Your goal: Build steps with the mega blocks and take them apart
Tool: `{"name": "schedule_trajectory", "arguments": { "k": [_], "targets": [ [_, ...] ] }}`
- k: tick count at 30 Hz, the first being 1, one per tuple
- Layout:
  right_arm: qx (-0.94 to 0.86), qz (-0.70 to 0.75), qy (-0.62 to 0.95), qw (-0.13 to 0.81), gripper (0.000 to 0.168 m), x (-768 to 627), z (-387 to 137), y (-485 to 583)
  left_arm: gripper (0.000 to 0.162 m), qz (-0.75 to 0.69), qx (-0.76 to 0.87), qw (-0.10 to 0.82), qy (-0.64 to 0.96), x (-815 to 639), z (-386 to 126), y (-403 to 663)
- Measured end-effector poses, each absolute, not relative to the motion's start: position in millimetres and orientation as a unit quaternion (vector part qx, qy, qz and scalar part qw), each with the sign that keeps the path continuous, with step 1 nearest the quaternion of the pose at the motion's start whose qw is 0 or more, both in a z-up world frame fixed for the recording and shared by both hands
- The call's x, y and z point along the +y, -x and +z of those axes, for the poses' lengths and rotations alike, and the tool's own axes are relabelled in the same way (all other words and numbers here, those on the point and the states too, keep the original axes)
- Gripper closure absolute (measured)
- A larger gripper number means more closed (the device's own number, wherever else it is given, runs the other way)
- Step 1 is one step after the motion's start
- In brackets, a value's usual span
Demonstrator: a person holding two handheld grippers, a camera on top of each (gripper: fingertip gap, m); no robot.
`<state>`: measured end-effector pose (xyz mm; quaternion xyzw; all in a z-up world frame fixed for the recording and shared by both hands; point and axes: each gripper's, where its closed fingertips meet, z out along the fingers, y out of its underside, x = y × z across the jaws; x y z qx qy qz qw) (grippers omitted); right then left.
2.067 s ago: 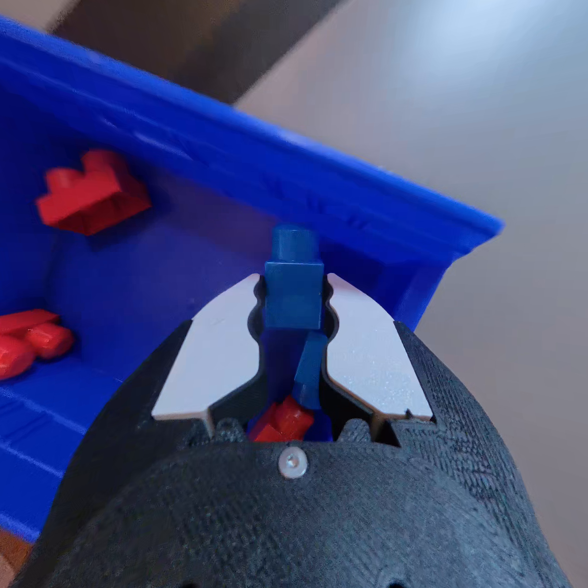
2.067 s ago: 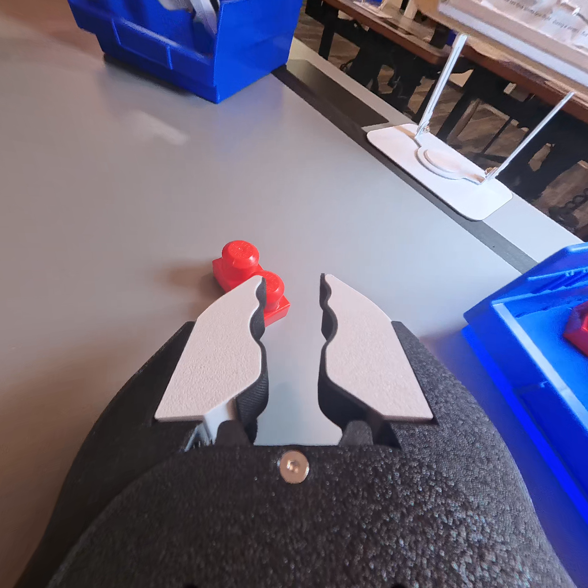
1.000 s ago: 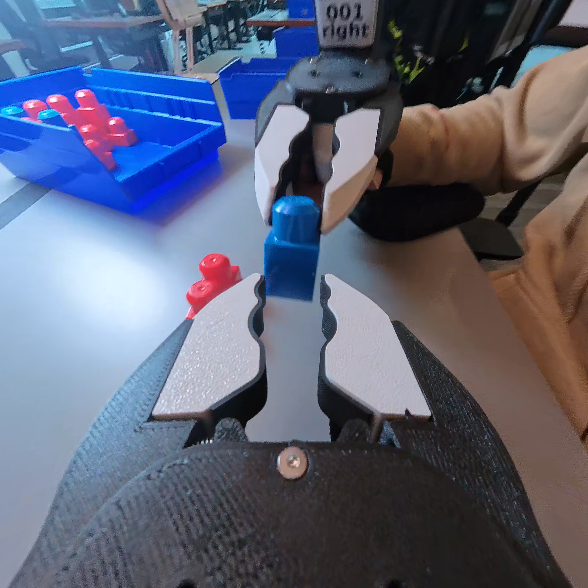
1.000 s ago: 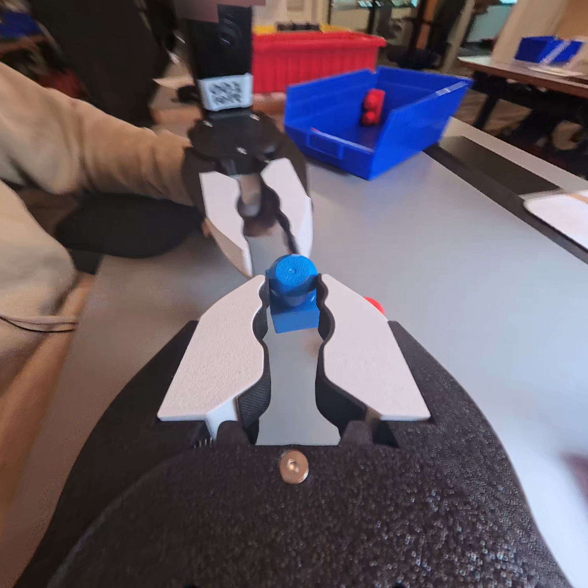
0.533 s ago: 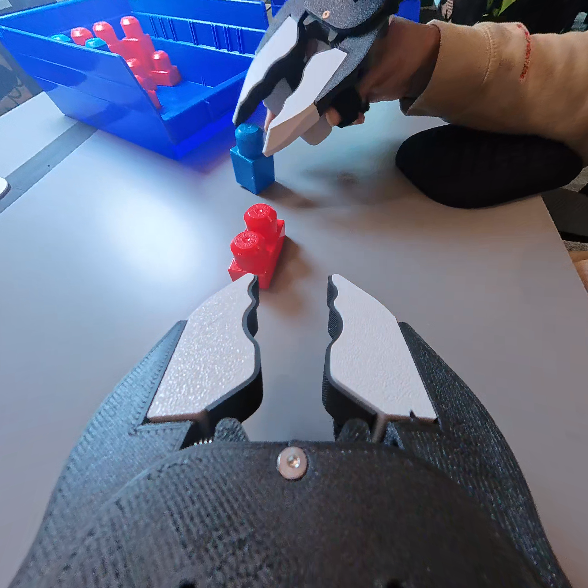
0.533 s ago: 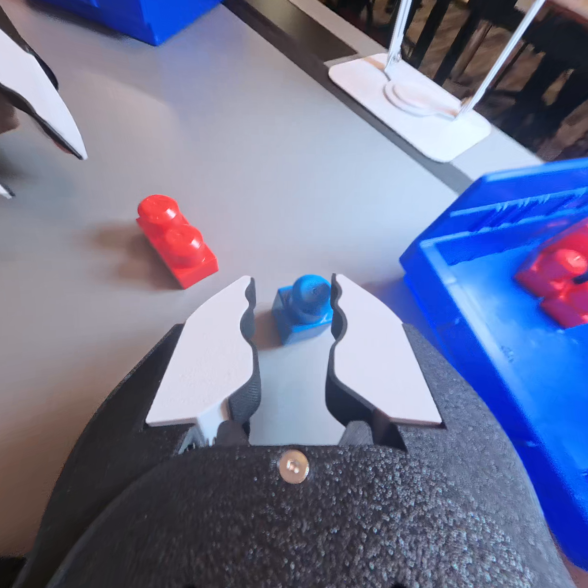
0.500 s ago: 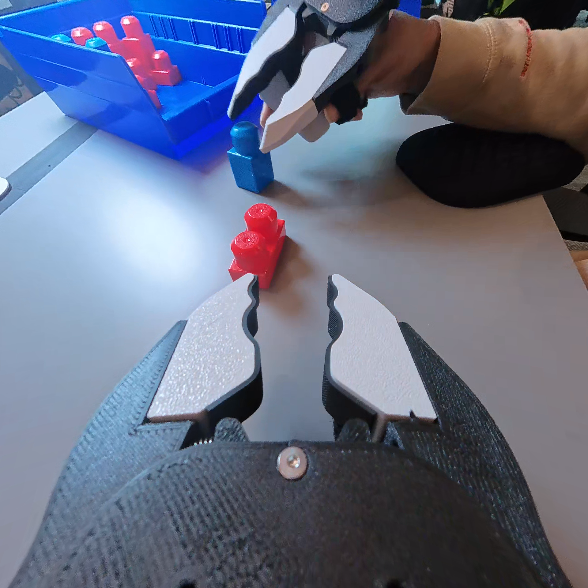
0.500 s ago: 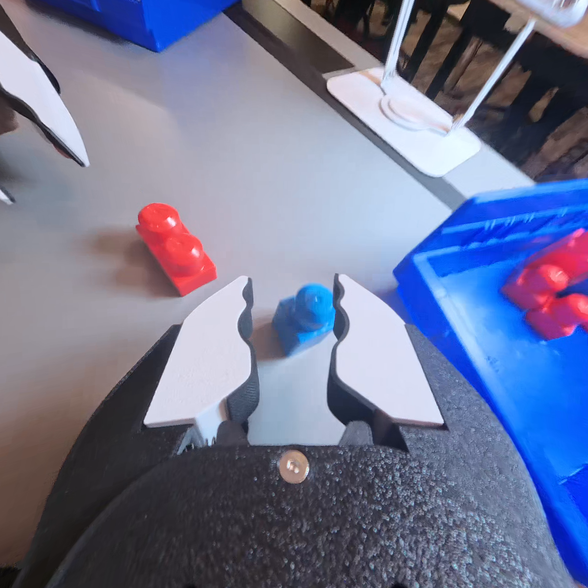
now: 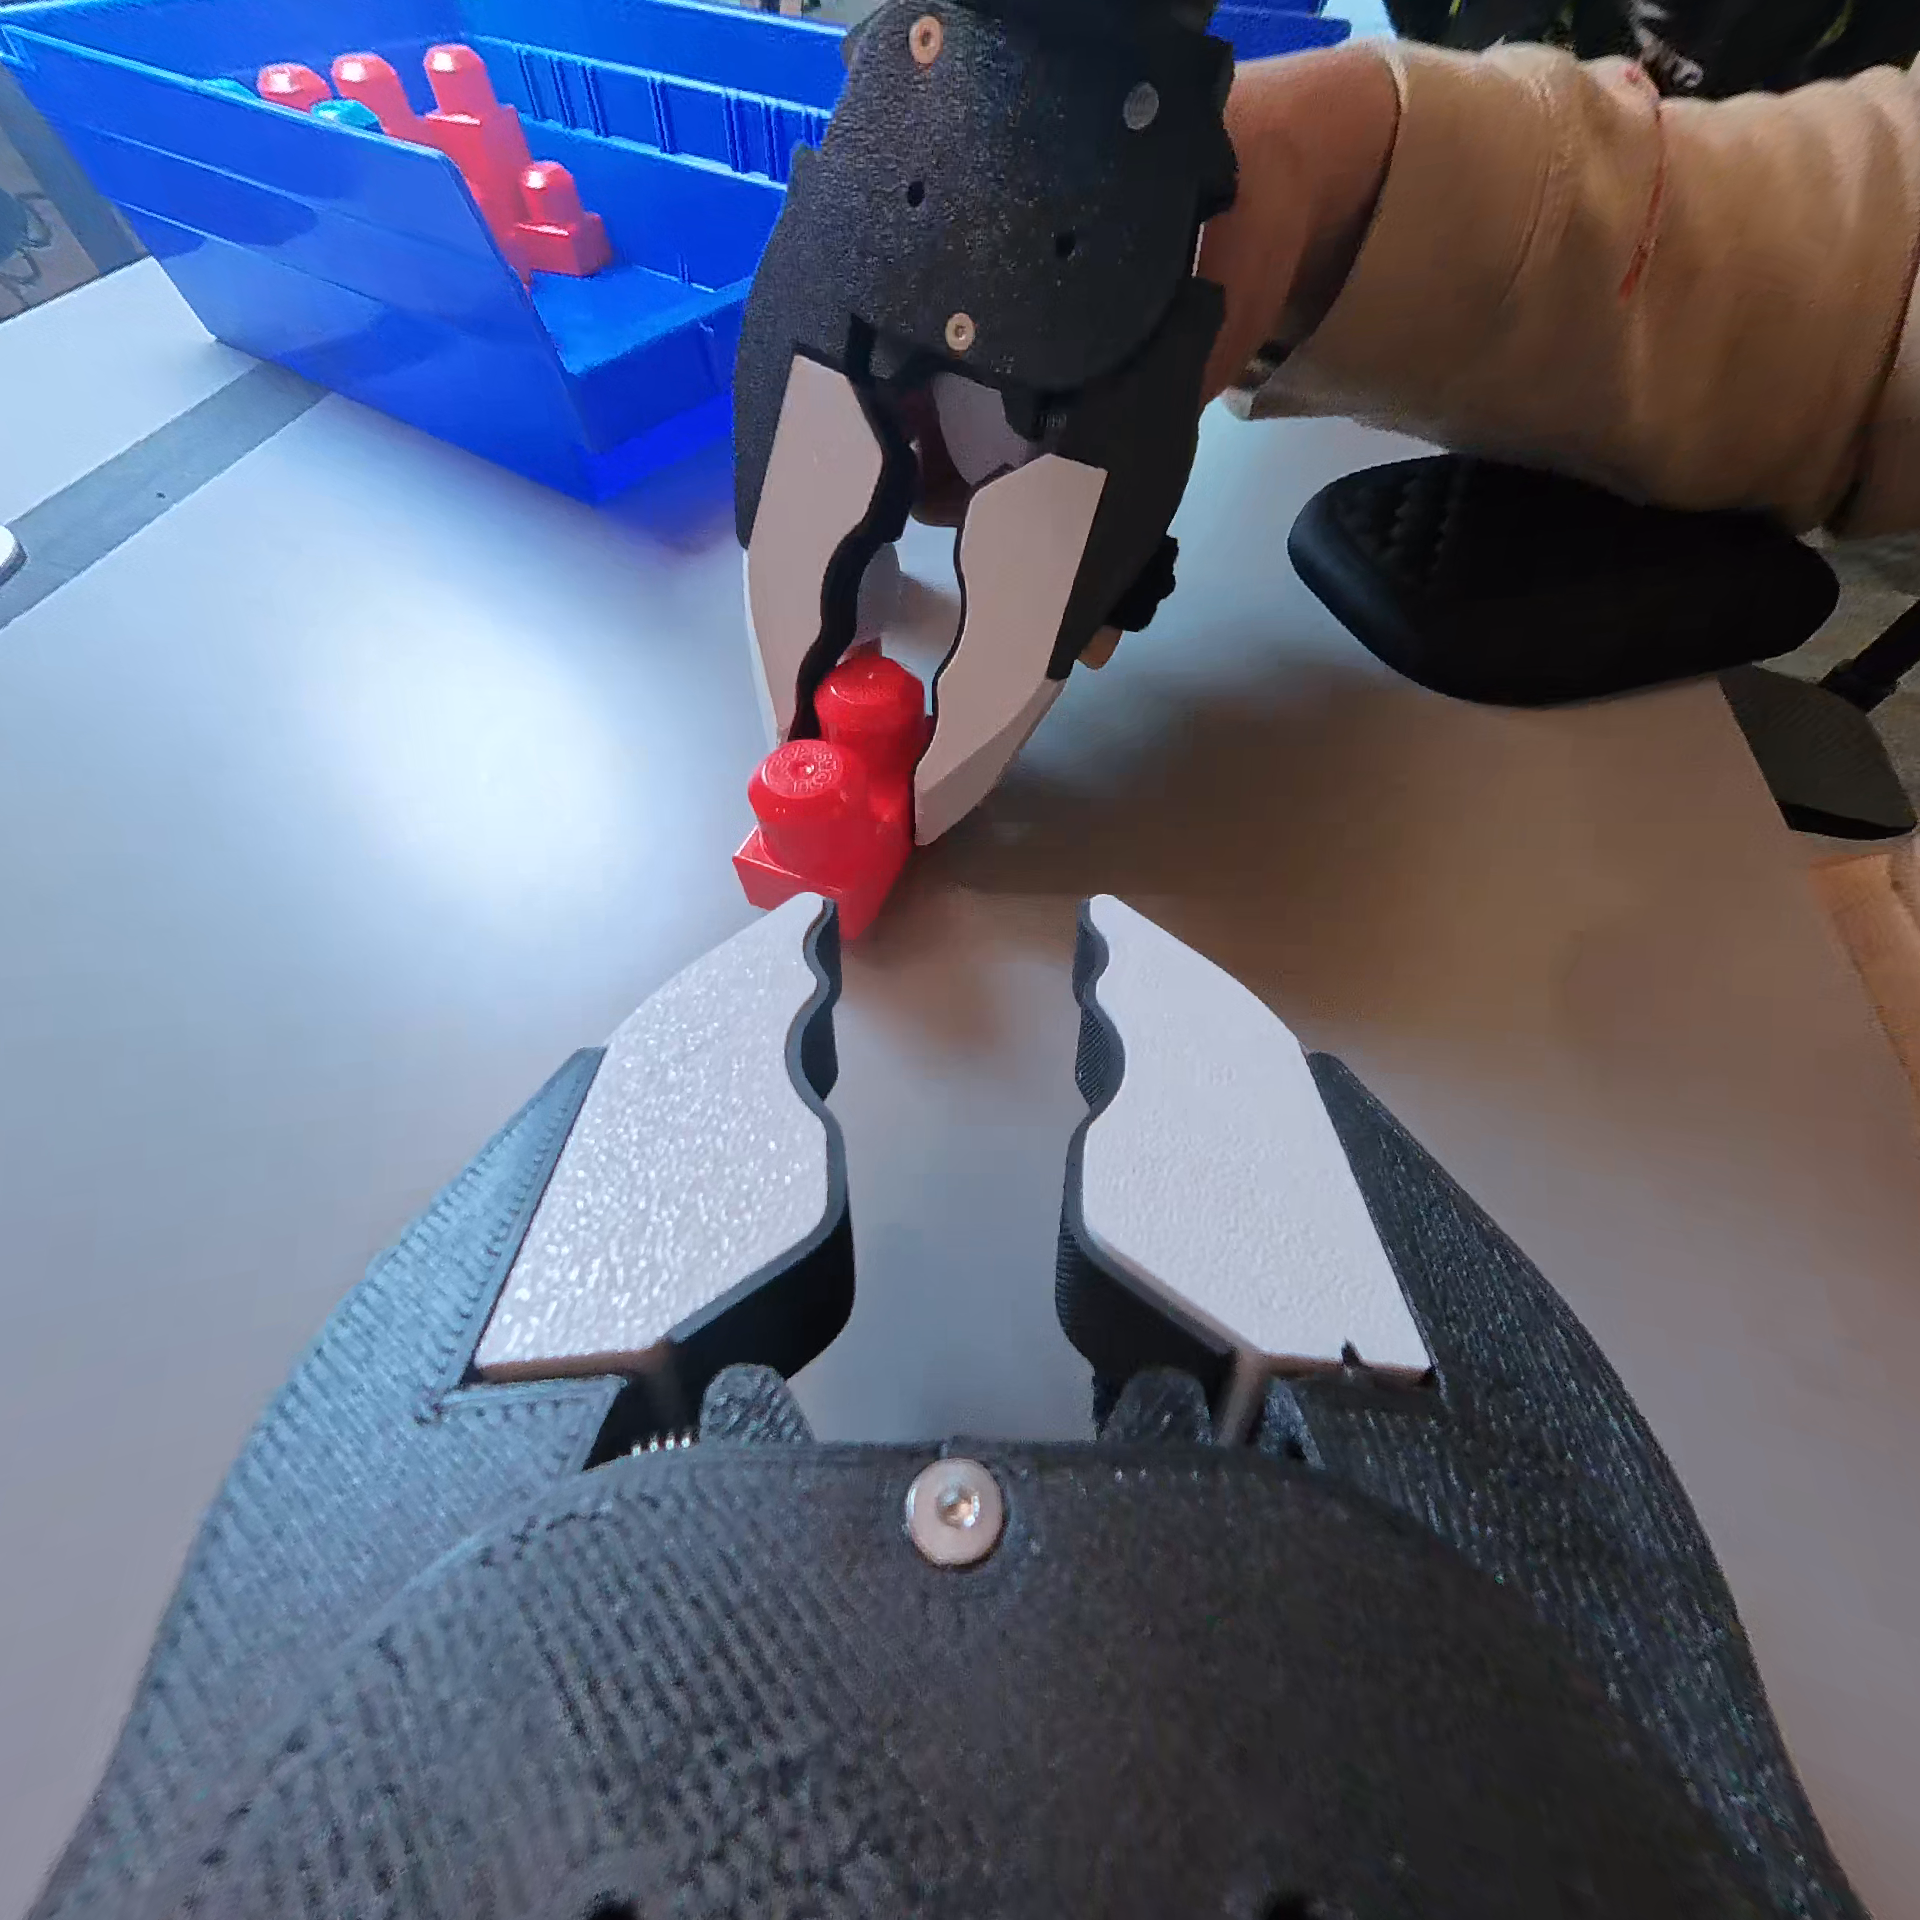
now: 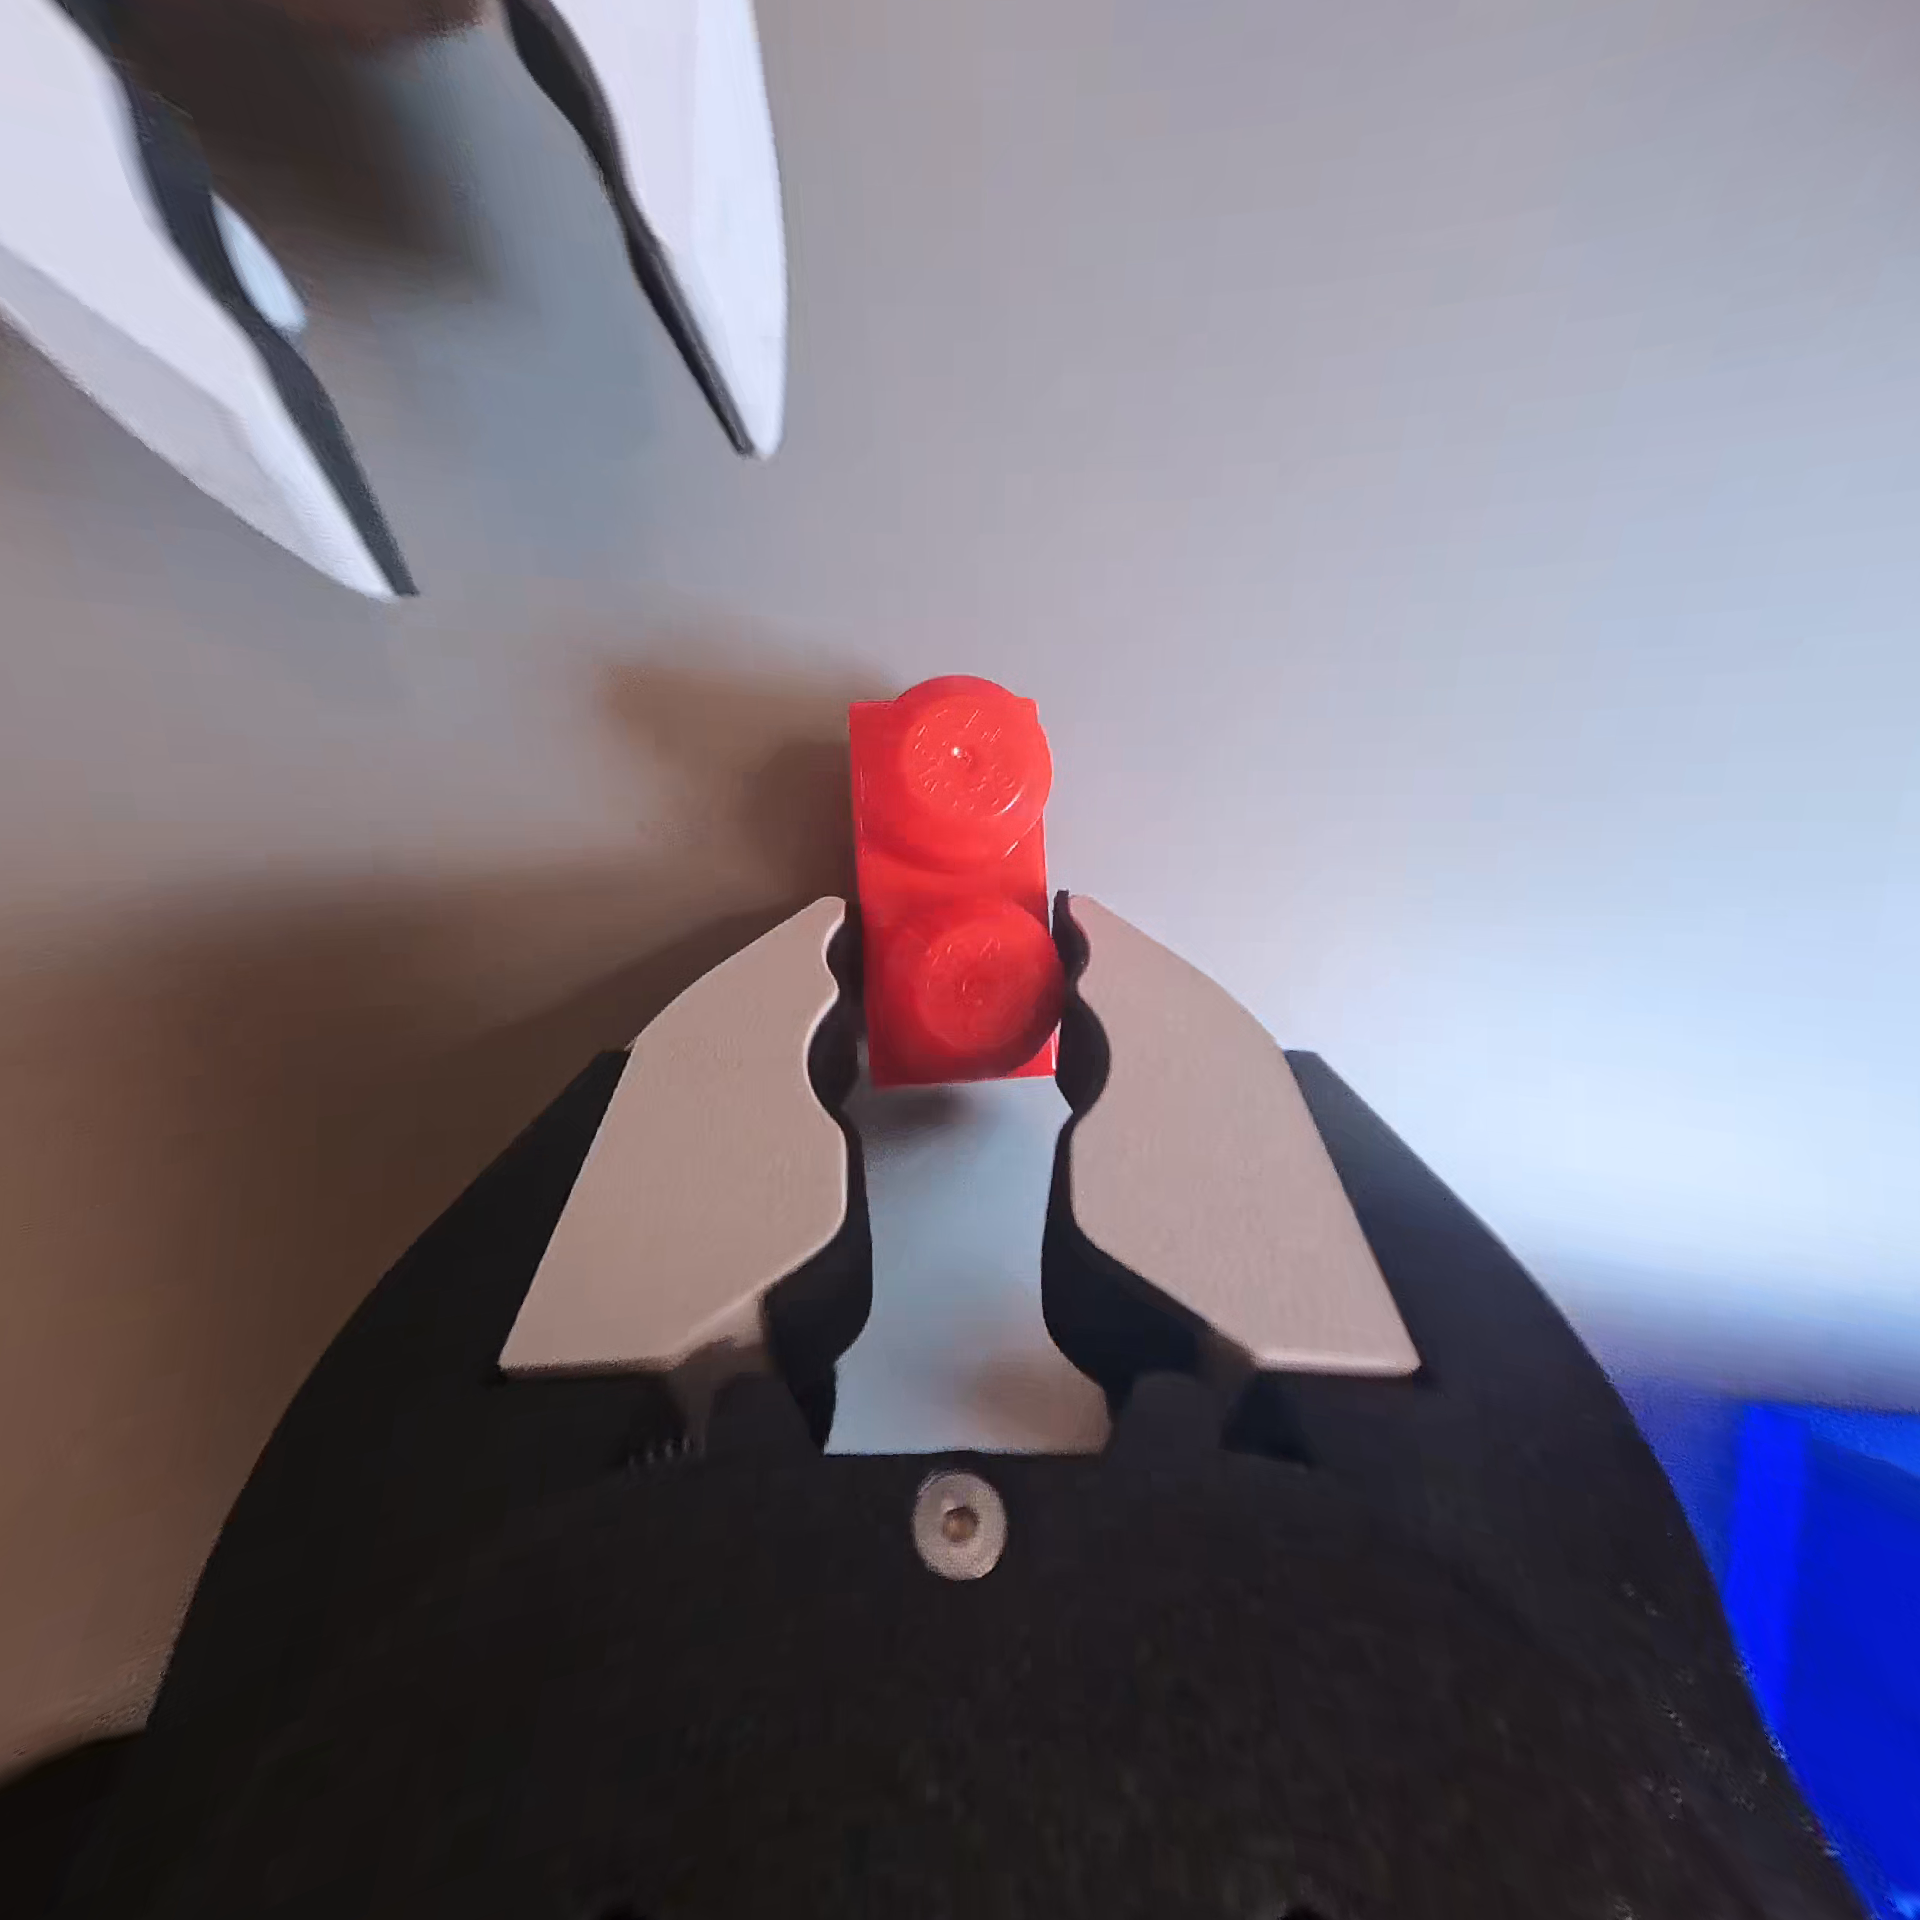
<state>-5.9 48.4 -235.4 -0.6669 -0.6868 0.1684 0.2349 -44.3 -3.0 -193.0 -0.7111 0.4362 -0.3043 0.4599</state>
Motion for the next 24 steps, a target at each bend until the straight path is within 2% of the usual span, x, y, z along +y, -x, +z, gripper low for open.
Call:
{"name": "schedule_trajectory", "arguments": {
  "k": [2,5,9,15,19,24],
  "targets": [
    [-0.673,0.237,0.644,0.277,0.133,40,-213,14,0.116,-0.318,0.421,0.473,0.706,-1,-186,45],
    [-0.599,0.428,0.580,0.350,0.133,17,-151,27,0.112,-0.356,0.374,0.522,0.679,4,-159,48],
    [-0.513,0.576,0.514,0.375,0.133,-4,-103,28,0.112,-0.463,0.308,0.548,0.624,-6,-113,49],
    [-0.483,0.617,0.491,0.381,0.133,-23,-95,46,0.115,-0.477,0.319,0.577,0.582,-25,-88,41],
    [-0.489,0.608,0.493,0.386,0.133,-29,-101,53,0.127,-0.475,0.323,0.576,0.582,-26,-90,40],
    [-0.512,0.586,0.496,0.384,0.133,-33,-110,54,0.127,-0.473,0.339,0.565,0.585,-29,-95,40]
  ]
}}
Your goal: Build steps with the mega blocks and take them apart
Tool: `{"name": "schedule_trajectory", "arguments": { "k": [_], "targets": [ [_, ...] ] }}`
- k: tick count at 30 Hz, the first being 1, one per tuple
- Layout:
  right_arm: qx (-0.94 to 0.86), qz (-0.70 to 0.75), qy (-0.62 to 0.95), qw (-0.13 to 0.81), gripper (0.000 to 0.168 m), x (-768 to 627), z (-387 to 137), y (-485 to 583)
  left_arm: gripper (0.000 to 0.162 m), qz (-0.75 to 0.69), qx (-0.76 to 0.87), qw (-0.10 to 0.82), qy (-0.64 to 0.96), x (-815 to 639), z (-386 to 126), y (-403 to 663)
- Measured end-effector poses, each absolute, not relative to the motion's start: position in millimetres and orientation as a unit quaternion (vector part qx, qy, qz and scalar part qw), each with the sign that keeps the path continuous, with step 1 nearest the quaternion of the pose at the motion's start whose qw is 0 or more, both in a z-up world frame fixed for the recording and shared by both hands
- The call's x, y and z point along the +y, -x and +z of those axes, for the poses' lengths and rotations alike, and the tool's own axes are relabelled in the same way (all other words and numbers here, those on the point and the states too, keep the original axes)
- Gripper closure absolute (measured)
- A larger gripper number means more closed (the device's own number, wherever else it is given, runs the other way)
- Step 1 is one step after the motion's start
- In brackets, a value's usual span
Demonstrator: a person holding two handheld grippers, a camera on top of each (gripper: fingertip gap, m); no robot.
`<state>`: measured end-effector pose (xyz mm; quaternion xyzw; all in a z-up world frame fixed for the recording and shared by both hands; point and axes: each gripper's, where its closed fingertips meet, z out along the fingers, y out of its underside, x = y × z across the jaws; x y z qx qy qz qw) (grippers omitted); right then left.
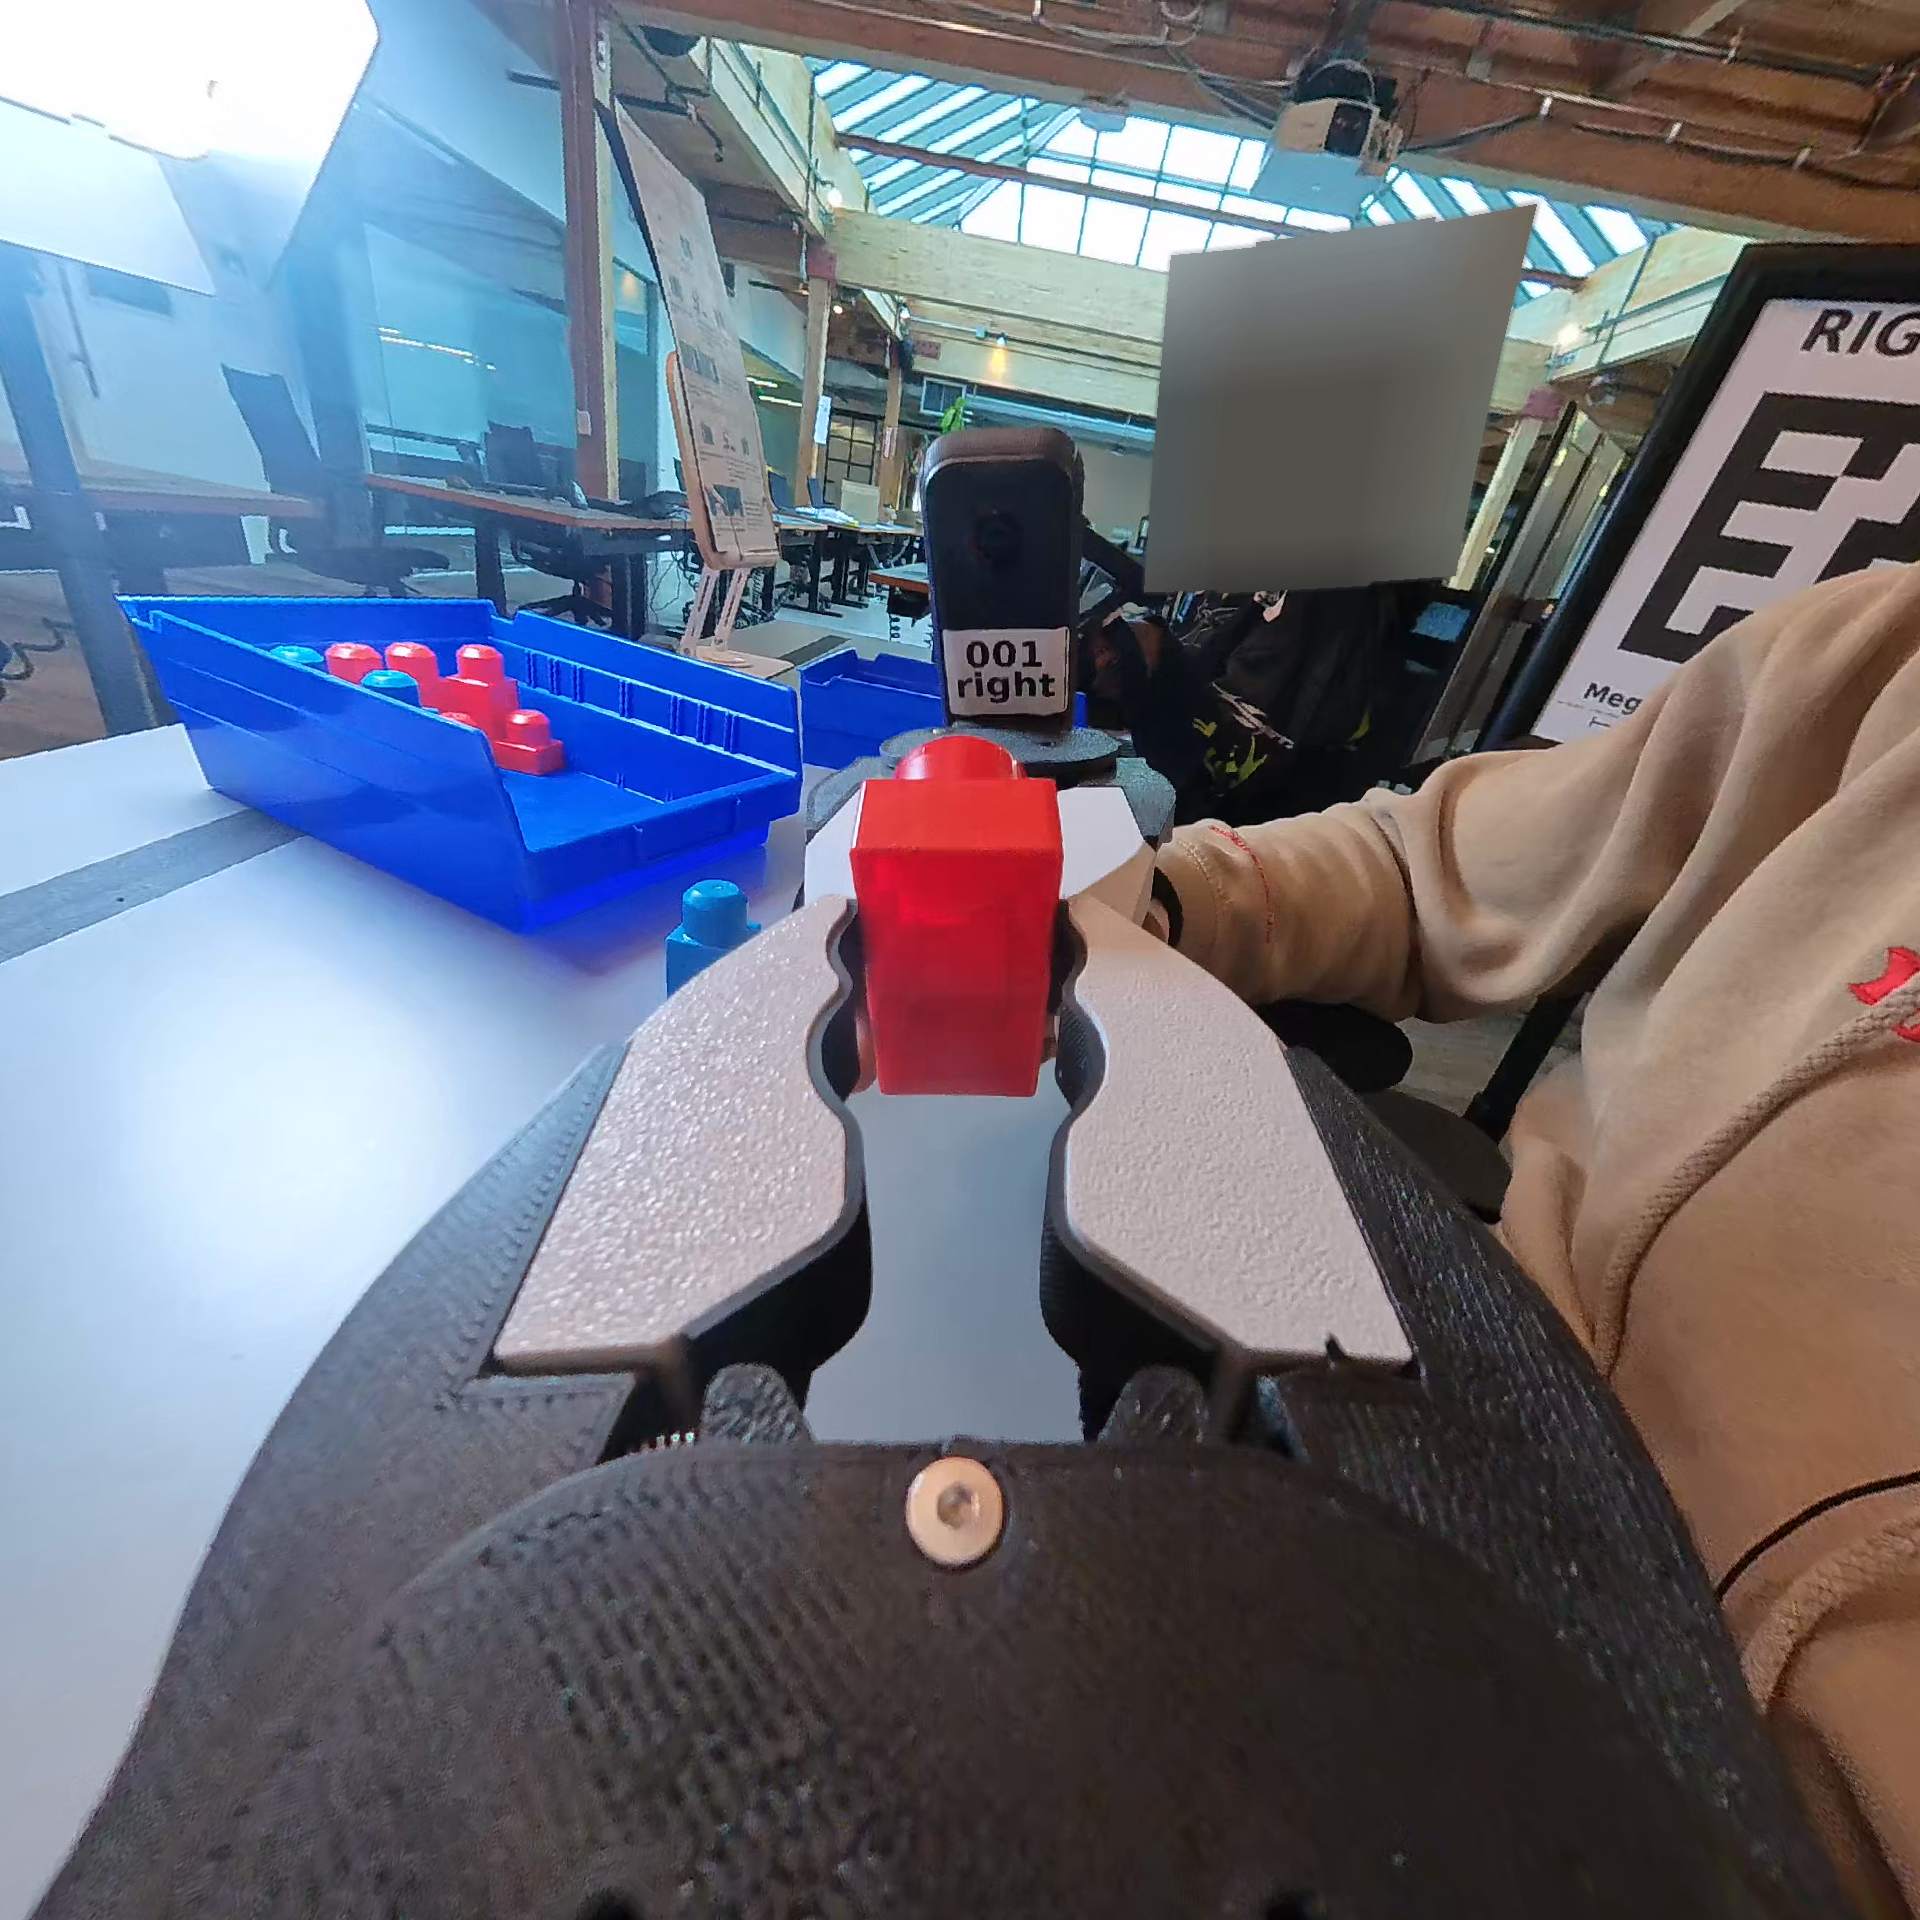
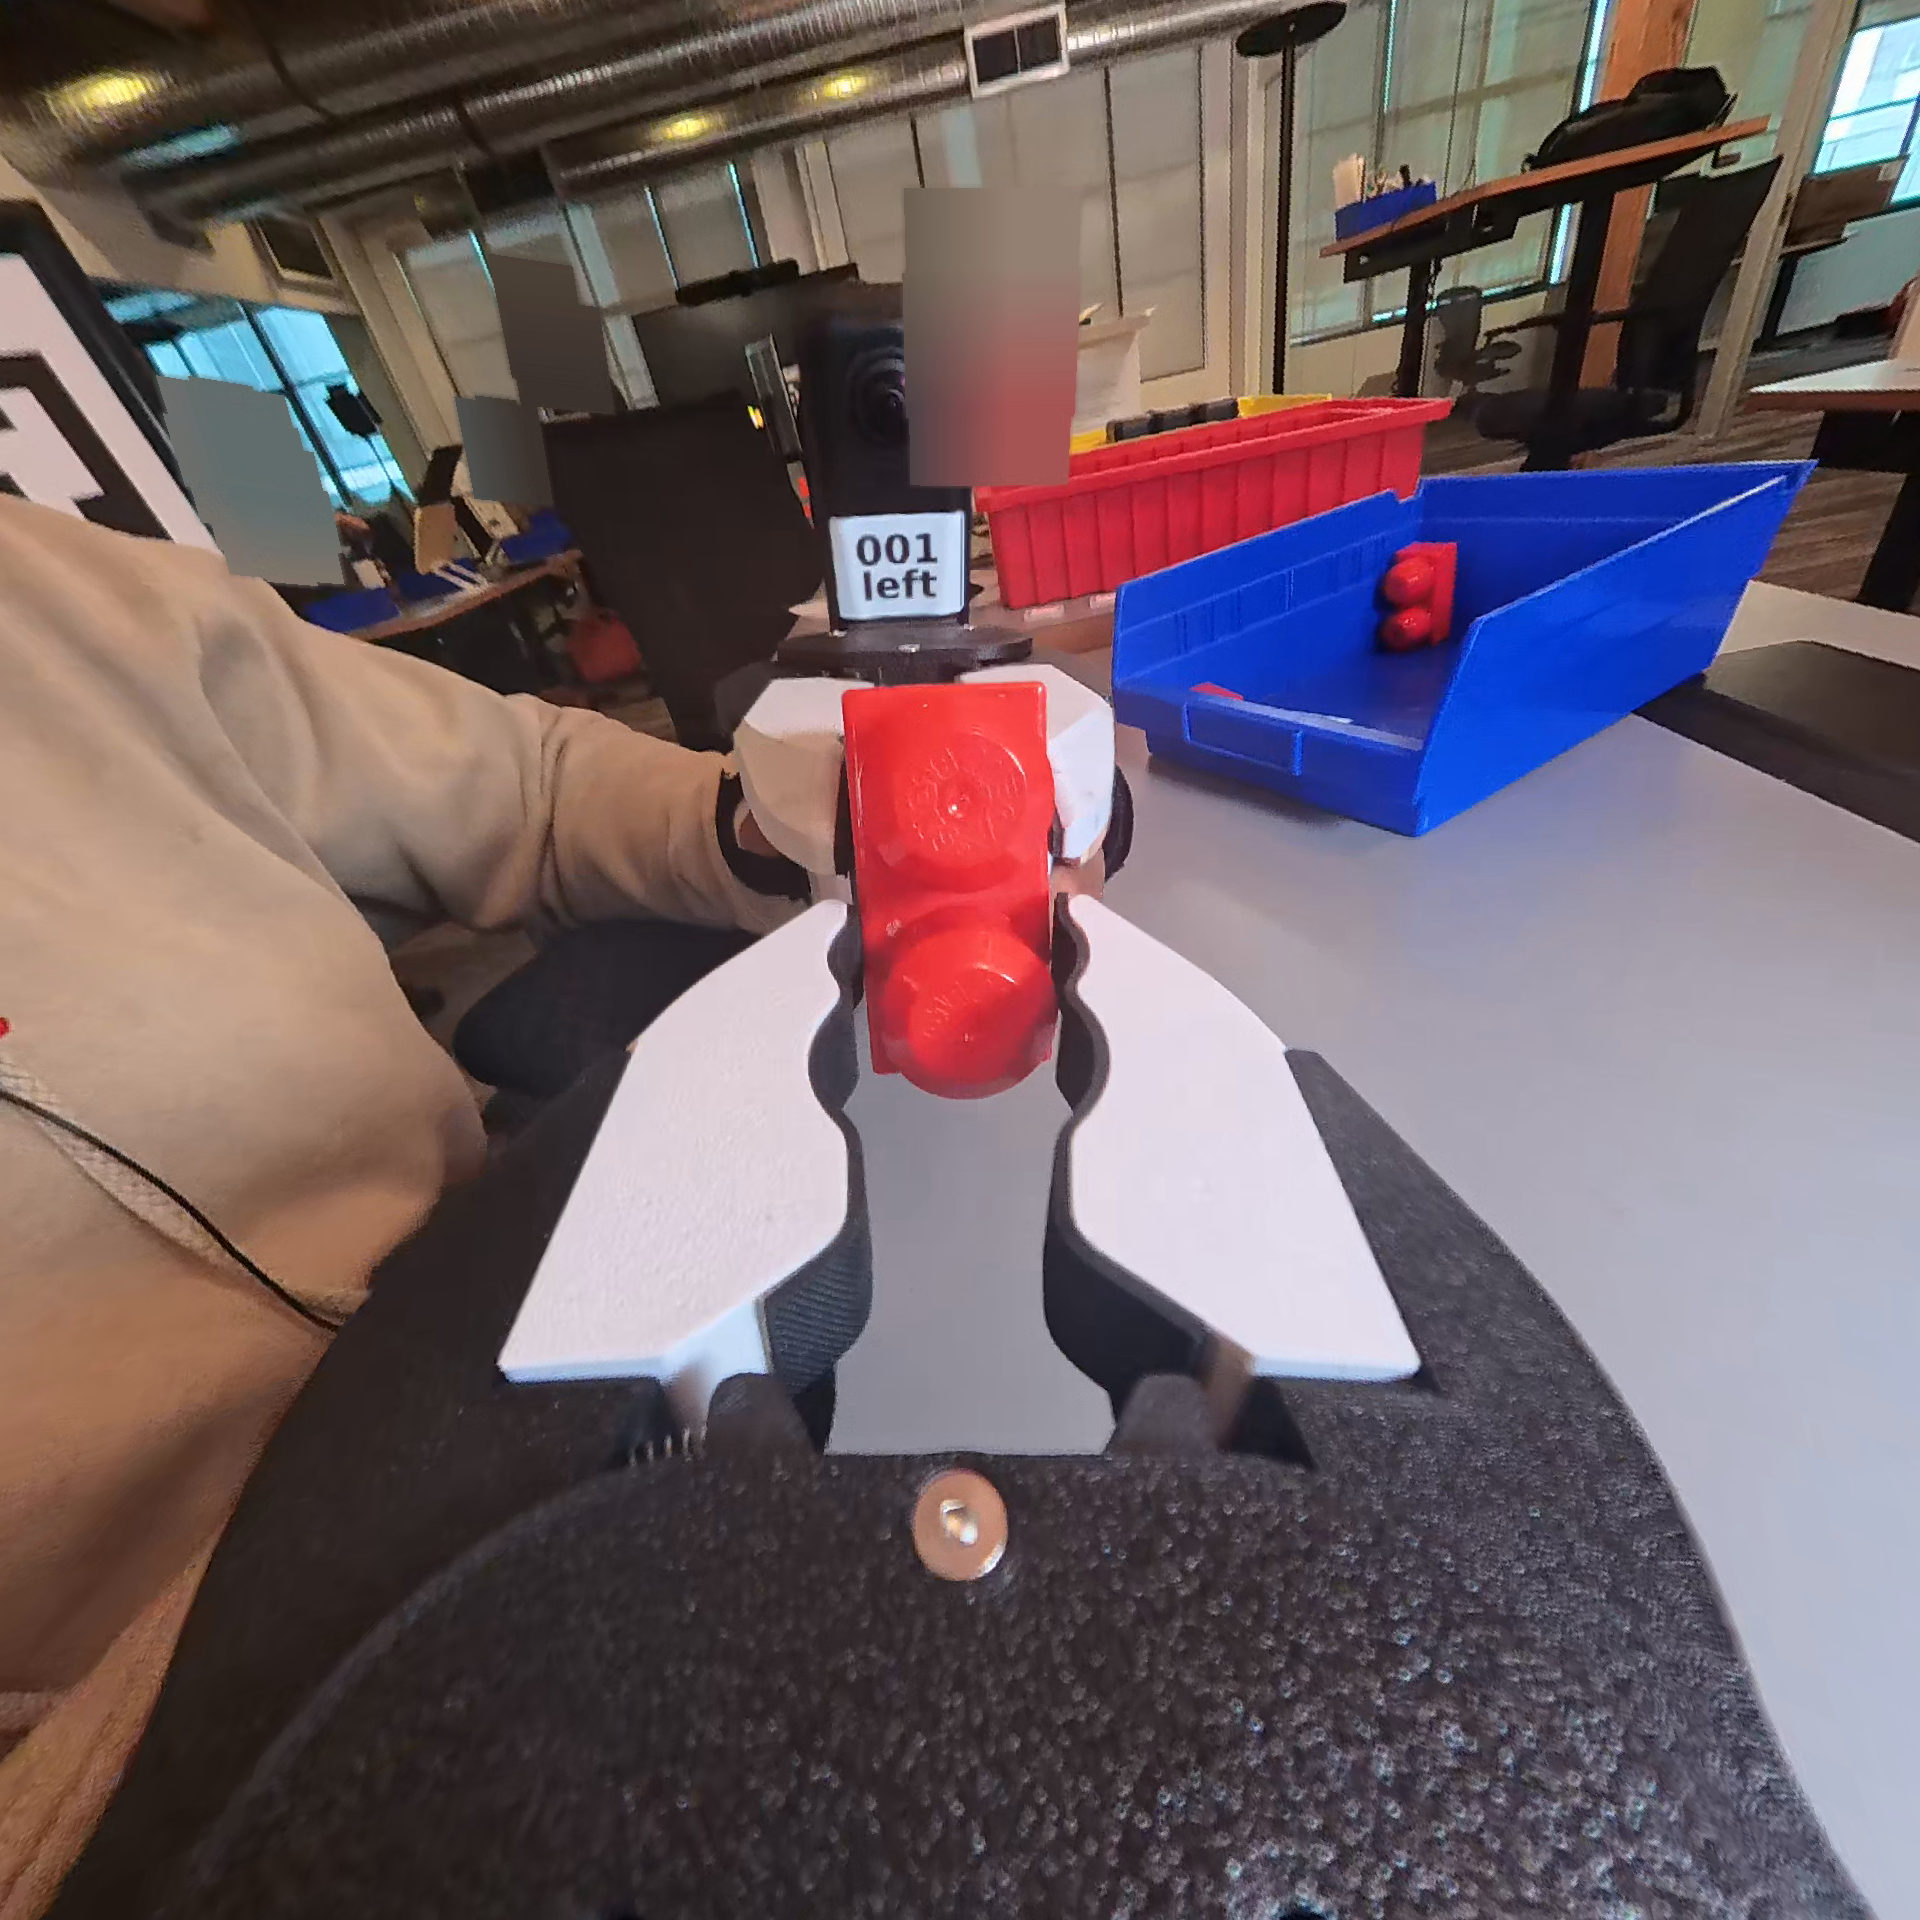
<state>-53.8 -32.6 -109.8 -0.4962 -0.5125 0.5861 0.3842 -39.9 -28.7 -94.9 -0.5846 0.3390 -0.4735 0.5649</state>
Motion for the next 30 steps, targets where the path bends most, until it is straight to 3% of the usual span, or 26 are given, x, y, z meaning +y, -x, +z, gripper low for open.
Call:
{"name": "schedule_trajectory", "arguments": {
  "k": [30],
  "targets": [
    [-0.529,0.571,0.462,0.426,0.136,-33,-102,43,0.128,-0.503,0.342,0.544,0.578,-33,-98,41]
  ]
}}
